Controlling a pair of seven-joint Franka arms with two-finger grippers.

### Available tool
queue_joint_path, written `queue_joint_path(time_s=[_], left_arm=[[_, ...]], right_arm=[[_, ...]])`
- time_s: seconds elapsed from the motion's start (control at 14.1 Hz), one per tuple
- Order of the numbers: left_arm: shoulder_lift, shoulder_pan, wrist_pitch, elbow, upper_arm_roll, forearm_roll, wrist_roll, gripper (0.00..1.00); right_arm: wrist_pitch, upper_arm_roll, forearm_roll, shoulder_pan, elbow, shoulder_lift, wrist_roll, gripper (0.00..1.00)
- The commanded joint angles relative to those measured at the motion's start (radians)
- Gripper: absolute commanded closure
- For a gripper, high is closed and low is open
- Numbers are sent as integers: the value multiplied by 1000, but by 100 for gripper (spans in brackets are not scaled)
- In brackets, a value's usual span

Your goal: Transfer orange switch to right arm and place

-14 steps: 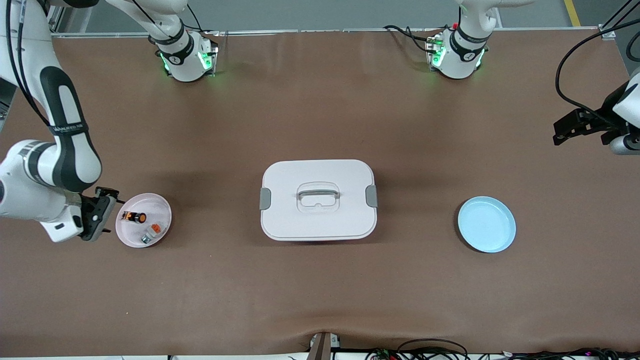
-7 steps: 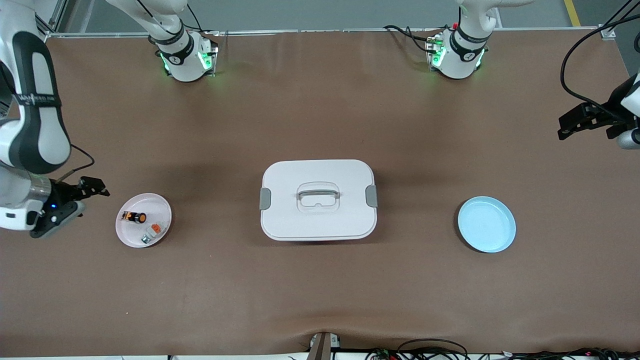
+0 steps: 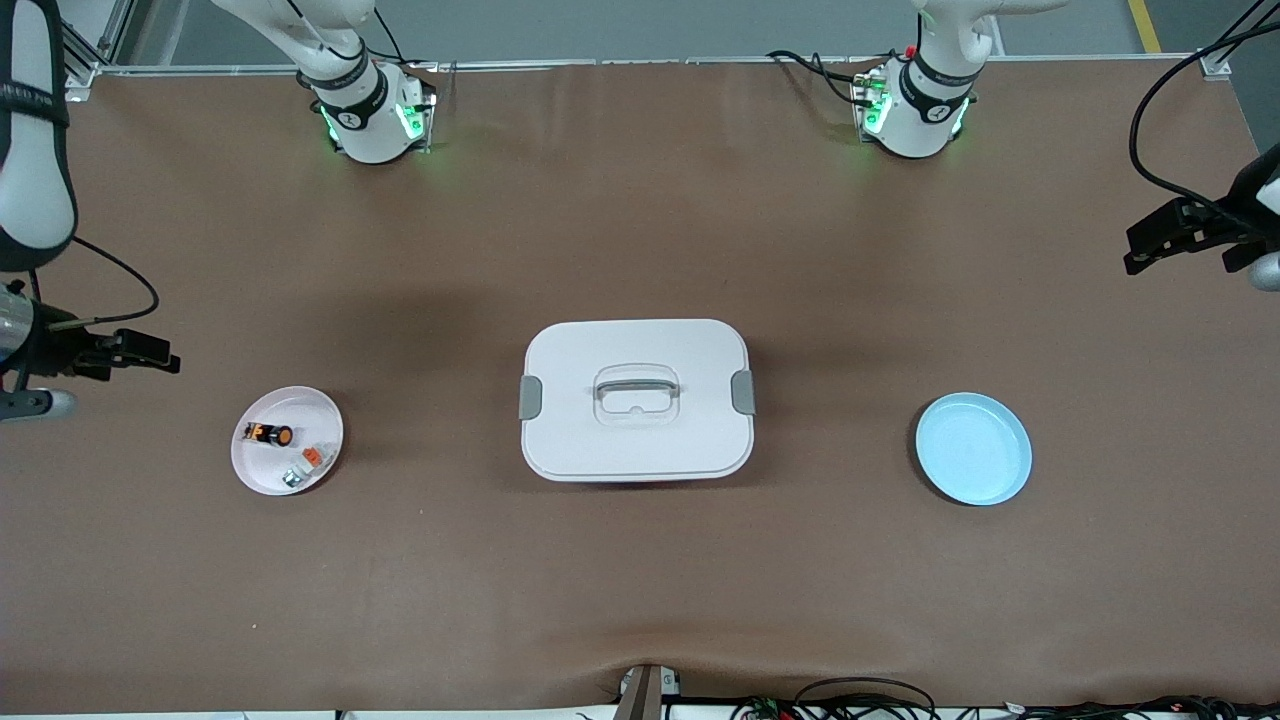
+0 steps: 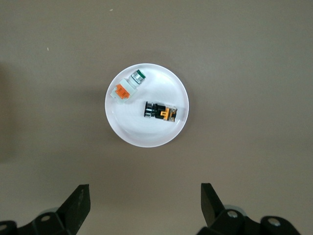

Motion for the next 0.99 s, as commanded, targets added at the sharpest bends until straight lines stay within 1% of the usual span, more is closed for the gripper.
queue_joint_path(time_s=[0.0, 0.21, 0.35, 0.43, 0.57, 0.71, 0.78, 0.92], left_arm=[[23, 1, -25, 14, 2, -17, -14, 0], [22, 1, -36, 17, -1, -18, -11, 0], [21, -10, -38, 17, -8, -18, -23, 0], [19, -11, -38, 17, -10, -20, -28, 0], [2, -7, -38, 11, -42, -24, -29, 0], [-18, -10, -38, -3, -50, -43, -31, 0], [-31, -5, -36, -9, -65, -58, -42, 0], [-33, -2, -36, -9, -67, -58, -48, 0]], right_arm=[[-44, 11, -22, 0, 44, -15, 139, 0], [-60, 5, -13, -13, 49, -39, 136, 0], [-67, 5, -16, -13, 49, -82, 133, 0], [-92, 5, -16, -12, 49, -98, 134, 0], [-118, 9, -15, -9, 49, -135, 133, 0], [-147, 19, -13, 3, 49, -171, 140, 0], [-167, 22, -7, 11, 49, -187, 145, 0], [-183, 25, -5, 25, 50, -207, 171, 0]])
